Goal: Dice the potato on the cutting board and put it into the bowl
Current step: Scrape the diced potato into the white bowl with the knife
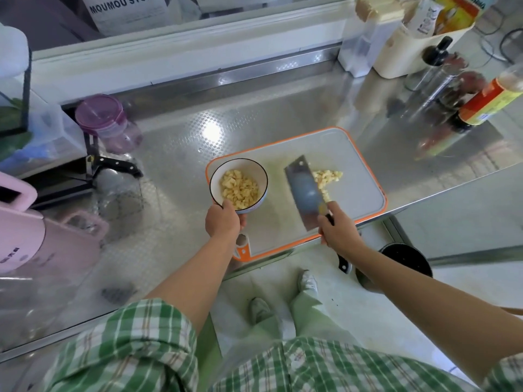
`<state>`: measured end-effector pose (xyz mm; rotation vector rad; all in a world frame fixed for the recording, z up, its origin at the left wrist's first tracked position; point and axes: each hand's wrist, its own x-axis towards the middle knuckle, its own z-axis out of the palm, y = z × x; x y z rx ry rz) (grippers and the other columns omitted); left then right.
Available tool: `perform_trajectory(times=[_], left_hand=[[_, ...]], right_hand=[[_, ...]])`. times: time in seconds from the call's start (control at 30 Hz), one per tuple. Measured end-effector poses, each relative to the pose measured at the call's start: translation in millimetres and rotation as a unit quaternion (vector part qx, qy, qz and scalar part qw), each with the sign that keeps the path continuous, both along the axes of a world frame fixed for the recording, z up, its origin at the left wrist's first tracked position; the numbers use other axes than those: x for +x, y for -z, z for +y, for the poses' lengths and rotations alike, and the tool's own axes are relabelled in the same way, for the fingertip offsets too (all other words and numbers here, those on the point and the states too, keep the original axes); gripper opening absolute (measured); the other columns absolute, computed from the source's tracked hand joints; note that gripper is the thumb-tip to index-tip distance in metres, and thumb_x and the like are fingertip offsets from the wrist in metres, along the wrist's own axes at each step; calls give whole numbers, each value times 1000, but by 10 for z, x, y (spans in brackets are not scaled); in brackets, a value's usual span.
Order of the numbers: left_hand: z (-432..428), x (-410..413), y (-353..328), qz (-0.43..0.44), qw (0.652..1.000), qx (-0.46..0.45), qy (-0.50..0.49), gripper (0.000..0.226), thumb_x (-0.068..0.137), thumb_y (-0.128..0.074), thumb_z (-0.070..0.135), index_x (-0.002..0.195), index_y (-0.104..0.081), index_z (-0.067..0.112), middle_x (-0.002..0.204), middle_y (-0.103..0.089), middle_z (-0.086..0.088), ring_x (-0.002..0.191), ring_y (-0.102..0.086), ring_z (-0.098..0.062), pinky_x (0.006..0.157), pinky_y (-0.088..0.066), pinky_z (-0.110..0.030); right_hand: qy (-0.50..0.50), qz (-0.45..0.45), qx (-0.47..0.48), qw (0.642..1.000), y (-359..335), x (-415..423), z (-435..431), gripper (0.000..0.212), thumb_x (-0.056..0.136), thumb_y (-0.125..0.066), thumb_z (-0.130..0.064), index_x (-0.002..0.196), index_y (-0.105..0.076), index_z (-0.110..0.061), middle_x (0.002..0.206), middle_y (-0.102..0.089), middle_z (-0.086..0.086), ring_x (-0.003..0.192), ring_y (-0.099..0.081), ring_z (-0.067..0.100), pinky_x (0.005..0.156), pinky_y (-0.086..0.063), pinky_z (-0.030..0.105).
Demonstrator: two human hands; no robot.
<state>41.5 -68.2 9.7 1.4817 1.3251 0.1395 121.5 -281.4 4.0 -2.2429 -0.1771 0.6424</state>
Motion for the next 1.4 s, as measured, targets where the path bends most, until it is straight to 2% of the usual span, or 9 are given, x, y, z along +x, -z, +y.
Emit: perform_trajectory(times=[0.1,0.27,0.37,0.5,0.63,0.77,0.87,1.07,1.4], left_hand=[[-20,42,6,0,1000,8,0,36,95,-32,19,67,-54,9,58,-63,-9,52,-57,-27,67,-56,-40],[-50,102,29,-10,1000,14,-17,30,96,-33,18,72,-52,12,60,-63,-9,48,-56,-26,65,-56,-40],[-111,126,25,-13,999,-11,-43,24,96,-33,18,91,-53,7,68,-63,-12,46,-54,-23,55,-50,-32],[-164,126,53,19,999,-23,-45,39,94,-27,35,103,-53,7,75,-66,-11,52,-53,-25,66,-46,-35],[-338,137,59,23,995,-83,-49,43,94,-22,47,98,-49,15,73,-68,-15,53,-53,-25,57,-43,-30],[-662,244,100,0,983,-183,5,29,97,-35,28,85,-52,9,66,-61,-12,49,-46,-21,46,-32,-22],[-877,382,167,8,992,-112,51,14,90,-50,15,84,-60,7,62,-61,-4,53,-50,-20,51,-41,-24],[-1026,610,139,13,999,-31,26,25,71,-43,32,68,-63,17,76,-71,-7,82,-66,-31,85,-54,-41],[-1057,753,168,78,992,79,68,24,94,-46,24,94,-66,12,93,-70,-8,92,-63,-28,82,-48,-34]], right_hand=[[-80,-2,-29,996,30,-59,61,5,97,-44,-14,99,-47,-16,69,-61,12,50,-57,20,51,-48,30],[-47,-25,-56,997,70,143,-63,7,95,-43,-13,100,-47,-15,75,-62,16,65,-60,33,63,-52,42],[-62,-35,-30,997,-31,331,-159,6,94,-46,-12,95,-49,-17,70,-62,13,56,-56,25,54,-47,34],[-87,-82,6,993,-178,703,-127,14,91,-49,-15,89,-51,-29,68,-62,10,53,-53,27,53,-47,32],[-163,-148,-30,975,-260,1173,-47,19,95,-45,-25,111,-55,-30,80,-62,5,71,-54,30,62,-44,38],[-273,-240,-109,925,-217,1661,-45,27,100,-42,-21,125,-53,-23,94,-56,10,87,-53,34,65,-40,37],[-320,-313,-178,876,-99,1986,-81,32,98,-46,-14,128,-56,-20,96,-57,19,90,-55,40,71,-39,42],[-350,-341,-226,843,57,2257,-67,36,100,-45,-14,134,-54,-22,104,-57,20,99,-53,40,82,-35,43],[-433,-351,-171,812,84,2294,-521,27,91,-60,-13,116,-67,-20,86,-58,12,87,-59,37,75,-35,41]])
